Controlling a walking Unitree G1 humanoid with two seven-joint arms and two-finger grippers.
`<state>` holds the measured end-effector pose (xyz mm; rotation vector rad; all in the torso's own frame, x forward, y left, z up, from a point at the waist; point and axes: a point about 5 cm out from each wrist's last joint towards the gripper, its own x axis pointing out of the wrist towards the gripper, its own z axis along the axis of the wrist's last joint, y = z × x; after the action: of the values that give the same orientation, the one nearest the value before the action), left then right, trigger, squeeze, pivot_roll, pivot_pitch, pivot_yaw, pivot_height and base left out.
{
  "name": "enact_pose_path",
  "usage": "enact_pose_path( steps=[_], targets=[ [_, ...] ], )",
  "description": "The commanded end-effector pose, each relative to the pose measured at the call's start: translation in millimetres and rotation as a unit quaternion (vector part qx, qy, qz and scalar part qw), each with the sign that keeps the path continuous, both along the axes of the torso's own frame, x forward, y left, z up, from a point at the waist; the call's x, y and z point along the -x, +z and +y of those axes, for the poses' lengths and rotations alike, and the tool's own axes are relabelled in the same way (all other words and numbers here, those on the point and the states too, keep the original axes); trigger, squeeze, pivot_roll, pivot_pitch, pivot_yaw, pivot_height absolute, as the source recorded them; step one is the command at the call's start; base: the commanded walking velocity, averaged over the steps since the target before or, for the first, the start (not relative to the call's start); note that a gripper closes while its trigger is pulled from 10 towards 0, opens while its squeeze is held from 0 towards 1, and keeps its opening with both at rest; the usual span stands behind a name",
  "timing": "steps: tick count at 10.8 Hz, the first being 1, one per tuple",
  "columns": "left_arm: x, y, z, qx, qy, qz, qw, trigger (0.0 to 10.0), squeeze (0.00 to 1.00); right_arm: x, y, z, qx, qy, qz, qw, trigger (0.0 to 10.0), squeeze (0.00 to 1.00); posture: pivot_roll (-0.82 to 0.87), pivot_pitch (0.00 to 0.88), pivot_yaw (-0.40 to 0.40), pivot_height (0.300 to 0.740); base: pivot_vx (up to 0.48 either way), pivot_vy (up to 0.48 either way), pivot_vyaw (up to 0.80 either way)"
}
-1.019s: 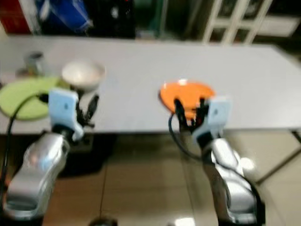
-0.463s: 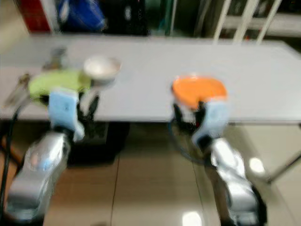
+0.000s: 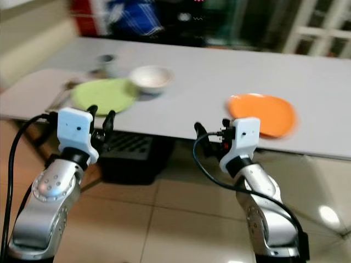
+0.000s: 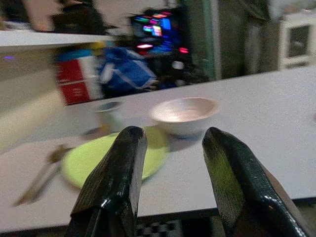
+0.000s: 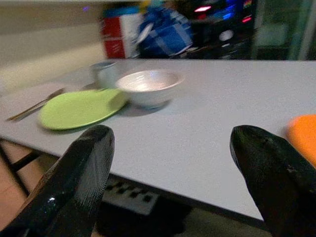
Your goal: Setting the table
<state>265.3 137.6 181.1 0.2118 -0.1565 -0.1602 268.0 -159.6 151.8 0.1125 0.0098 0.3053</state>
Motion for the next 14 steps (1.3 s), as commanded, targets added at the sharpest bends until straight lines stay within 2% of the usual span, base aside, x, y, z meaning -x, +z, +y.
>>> enact_pose_path(
  steps=[1,3,5,7,9,10,12,14],
  targets=[
    [0.3,-3.4,4.6,-0.007,0.013,-0.004,1.000,10.0,0.00,-2.4,3.5,5.5,-0.002,0.013,-0.013,1.000,10.0,0.00,0.00,0.000,-0.025,0.740,0.000,0.000,0.80],
    [4.9,-12.1,5.9,0.002,0.028,-0.013,1.000,10.0,0.00,-4.5,0.6,-2.1,-0.002,-0.013,-0.020,1.000,10.0,0.00,0.00,0.000,-0.029,0.740,0.000,0.000,0.80],
    [15.9,-27.1,7.6,0.007,0.034,0.004,0.999,10.0,0.00,-1.3,-4.3,-14.0,0.006,-0.037,-0.017,0.999,10.0,0.00,0.00,0.000,-0.031,0.740,0.000,0.000,0.80],
    [17.8,-31.3,9.3,0.010,0.035,0.007,0.999,10.0,0.00,-0.3,-4.8,-16.3,0.004,-0.036,-0.019,0.999,10.0,0.00,0.00,0.000,-0.039,0.740,0.000,0.000,0.80],
    [17.7,-30.3,11.5,0.012,0.038,0.001,0.999,10.0,0.00,-1.9,-10.7,-14.3,0.002,-0.031,-0.014,0.999,10.0,0.00,0.01,0.000,-0.043,0.740,0.000,0.000,0.80],
    [18.1,-28.1,11.8,0.014,0.031,-0.006,0.999,10.0,0.00,-2.7,-13.2,-8.0,-0.002,-0.013,-0.013,1.000,10.0,0.00,0.01,0.000,-0.046,0.740,0.000,0.000,0.80],
    [16.2,-28.4,12.4,0.015,0.031,-0.009,0.999,10.0,0.00,0.0,-14.5,1.8,0.002,0.028,-0.009,1.000,10.0,0.00,0.02,0.000,-0.041,0.740,0.242,0.000,0.80],
    [13.7,-23.6,14.1,0.007,0.025,-0.020,0.999,10.0,0.00,-1.0,-13.8,3.3,0.002,0.045,-0.012,0.999,10.0,0.00,0.03,0.000,-0.044,0.740,0.313,0.000,0.80]
  ],
)
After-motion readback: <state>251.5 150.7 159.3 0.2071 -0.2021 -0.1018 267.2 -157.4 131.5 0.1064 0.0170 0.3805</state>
